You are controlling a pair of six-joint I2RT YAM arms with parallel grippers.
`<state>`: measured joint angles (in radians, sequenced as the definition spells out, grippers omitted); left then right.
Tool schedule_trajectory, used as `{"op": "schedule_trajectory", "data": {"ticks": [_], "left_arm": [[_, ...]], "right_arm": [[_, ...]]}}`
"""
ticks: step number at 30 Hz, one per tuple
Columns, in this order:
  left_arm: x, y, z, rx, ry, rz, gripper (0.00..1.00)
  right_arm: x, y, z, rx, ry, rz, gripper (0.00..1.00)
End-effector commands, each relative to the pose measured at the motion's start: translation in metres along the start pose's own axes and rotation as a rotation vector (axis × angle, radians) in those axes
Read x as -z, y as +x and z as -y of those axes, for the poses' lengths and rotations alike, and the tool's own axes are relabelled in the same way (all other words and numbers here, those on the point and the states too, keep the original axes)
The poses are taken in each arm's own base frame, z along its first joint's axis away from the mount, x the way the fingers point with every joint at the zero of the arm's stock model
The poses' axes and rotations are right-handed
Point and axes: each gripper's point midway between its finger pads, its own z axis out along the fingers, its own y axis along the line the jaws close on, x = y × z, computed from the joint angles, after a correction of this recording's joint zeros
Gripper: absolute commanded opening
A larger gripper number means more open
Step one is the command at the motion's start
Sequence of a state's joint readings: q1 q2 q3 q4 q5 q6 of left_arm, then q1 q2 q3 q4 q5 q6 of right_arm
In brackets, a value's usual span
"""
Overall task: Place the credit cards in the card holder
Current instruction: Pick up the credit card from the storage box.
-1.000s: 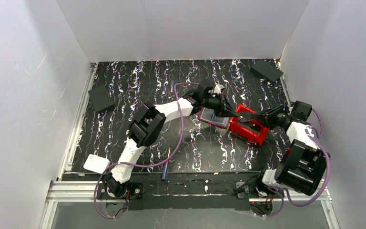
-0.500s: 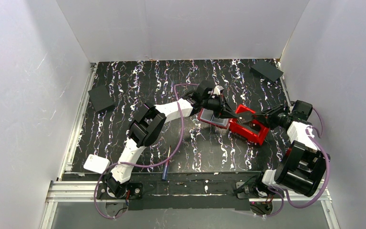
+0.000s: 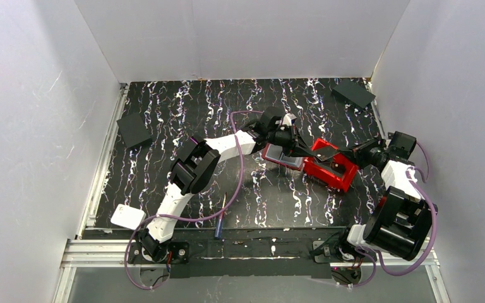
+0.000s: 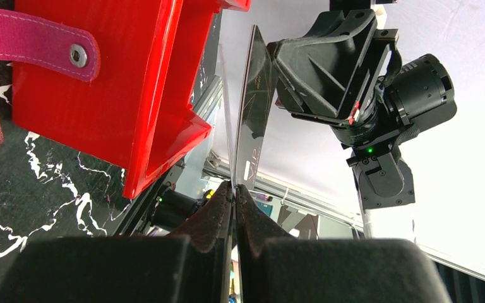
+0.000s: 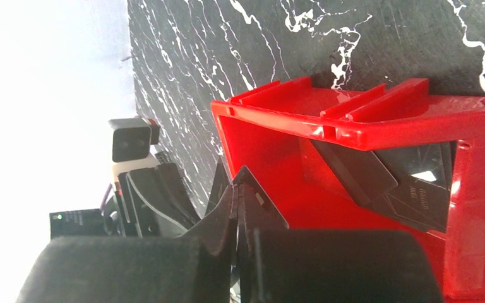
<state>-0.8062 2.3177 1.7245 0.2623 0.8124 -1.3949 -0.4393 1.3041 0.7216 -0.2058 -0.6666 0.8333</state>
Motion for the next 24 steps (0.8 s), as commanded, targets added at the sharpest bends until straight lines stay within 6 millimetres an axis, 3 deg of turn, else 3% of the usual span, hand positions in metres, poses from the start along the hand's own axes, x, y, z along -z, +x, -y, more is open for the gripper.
{"op": "schedule_trajectory", "data": {"ticks": [1, 8, 12, 14, 16, 18, 24], "left_arm": [[0.003, 0.01, 0.011, -0.05, 0.02, -0.027, 0.0], [0.016, 0.014, 0.011, -0.076, 0.012, -0.012, 0.0], [0.024, 0.018, 0.018, -0.104, 0.02, -0.017, 0.0], [0.03, 0.024, 0.037, -0.186, 0.053, -0.023, 0.0], [0.039, 0.029, 0.054, -0.272, 0.082, -0.021, 0.0], [0.048, 0.033, 0.066, -0.326, 0.1, -0.008, 0.0], [0.103, 0.013, 0.092, -0.419, 0.121, 0.2, 0.0]], "right_arm": [[0.003, 0.005, -0.005, -0.04, -0.031, -0.014, 0.01], [0.005, -0.009, 0.019, -0.059, 0.074, 0.04, 0.01], [0.018, -0.012, 0.036, 0.051, 0.215, 0.06, 0.01], [0.015, -0.001, 0.027, 0.234, 0.242, -0.023, 0.01], [0.019, 0.001, 0.014, 0.353, 0.241, -0.028, 0.2], [0.02, 0.005, -0.001, 0.46, 0.234, -0.028, 0.33], [0.016, 0.023, -0.077, 0.659, 0.096, -0.052, 0.6]]}}
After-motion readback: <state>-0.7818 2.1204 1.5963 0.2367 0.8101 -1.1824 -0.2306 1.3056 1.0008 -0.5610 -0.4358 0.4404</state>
